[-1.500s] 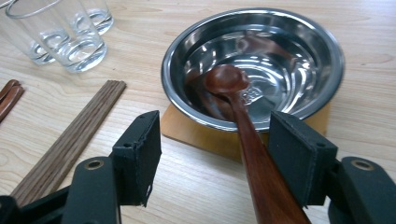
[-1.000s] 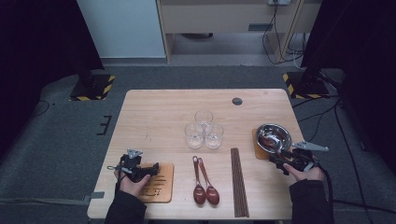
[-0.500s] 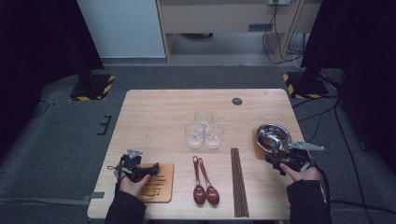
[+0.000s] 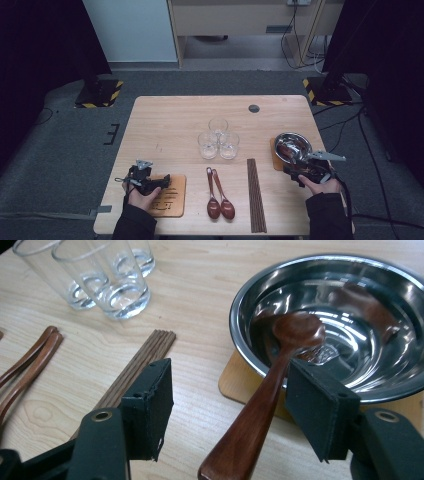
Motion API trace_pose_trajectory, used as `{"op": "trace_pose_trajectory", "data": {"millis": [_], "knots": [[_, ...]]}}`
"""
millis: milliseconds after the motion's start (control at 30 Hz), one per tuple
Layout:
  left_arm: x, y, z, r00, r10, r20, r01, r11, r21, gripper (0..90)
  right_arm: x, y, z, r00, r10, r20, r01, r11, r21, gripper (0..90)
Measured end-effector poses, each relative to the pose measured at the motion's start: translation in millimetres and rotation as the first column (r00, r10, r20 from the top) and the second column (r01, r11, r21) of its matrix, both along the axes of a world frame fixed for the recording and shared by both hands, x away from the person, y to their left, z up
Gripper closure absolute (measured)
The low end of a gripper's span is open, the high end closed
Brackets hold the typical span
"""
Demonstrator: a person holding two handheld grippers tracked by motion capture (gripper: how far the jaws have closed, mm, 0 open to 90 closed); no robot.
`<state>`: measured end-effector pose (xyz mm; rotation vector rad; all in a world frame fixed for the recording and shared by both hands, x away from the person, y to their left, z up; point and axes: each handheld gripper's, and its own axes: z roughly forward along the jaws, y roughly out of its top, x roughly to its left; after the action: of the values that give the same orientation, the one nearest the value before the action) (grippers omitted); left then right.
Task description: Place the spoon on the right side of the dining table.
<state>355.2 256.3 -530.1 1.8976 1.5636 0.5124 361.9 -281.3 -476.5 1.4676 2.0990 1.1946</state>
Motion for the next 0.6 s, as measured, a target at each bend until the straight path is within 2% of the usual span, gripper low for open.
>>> {"op": "trace_pose_trajectory", "data": {"millis": [300,500,600], "knots": [[0.0,0.1,0.0,1.0000,-0.001,0.000,0.001,1.0000,-0.001,1.5,-3.6,4.9,15.2,0.9971,0.004,0.076,-0.006,1.000,0.019,39.6],[0.0,0.1,0.0,1.0000,-0.001,0.000,0.001,1.0000,-0.002,1.5,-6.8,18.3,22.0,0.9928,0.047,0.111,-0.052,0.998,0.043,45.0],[0.0,0.1,0.0,1.0000,-0.001,0.000,0.001,1.0000,-0.002,1.5,-7.5,26.5,21.9,0.9916,0.067,0.110,-0.073,0.996,0.050,46.5]]}}
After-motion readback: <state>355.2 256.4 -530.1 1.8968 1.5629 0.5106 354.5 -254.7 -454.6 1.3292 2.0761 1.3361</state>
